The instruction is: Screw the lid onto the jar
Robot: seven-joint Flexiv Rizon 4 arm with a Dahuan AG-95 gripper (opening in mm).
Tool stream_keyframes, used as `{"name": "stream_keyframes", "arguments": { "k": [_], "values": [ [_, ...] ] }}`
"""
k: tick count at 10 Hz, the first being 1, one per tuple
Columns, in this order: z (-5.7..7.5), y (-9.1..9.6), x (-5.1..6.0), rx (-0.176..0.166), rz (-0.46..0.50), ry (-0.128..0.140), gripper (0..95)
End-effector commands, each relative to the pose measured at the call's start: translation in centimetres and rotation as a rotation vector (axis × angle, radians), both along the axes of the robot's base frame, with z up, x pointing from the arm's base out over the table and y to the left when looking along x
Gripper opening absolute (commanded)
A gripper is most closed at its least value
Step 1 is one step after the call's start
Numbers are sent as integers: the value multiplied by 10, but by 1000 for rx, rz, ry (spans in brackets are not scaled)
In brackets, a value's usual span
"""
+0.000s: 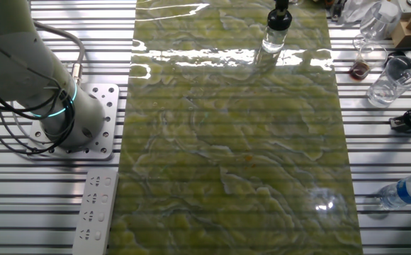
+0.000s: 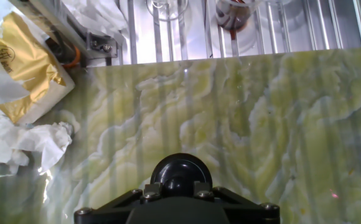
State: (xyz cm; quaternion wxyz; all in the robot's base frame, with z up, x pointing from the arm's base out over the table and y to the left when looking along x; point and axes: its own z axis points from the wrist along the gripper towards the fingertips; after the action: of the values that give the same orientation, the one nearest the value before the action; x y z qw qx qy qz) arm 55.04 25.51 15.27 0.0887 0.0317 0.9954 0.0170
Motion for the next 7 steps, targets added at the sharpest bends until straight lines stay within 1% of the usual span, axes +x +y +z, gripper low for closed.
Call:
{"name": "stream_keyframes", "arguments": {
  "k": [1,2,3,6,7],
  "values": [
    [-1,1,1,7,1,1,0],
    [-2,1,1,11,1,2,0],
    [-2,1,1,14,3,2,190],
    [-3,1,1,15,7,2,190],
    [-4,1,1,15,9,3,380]
  ]
}}
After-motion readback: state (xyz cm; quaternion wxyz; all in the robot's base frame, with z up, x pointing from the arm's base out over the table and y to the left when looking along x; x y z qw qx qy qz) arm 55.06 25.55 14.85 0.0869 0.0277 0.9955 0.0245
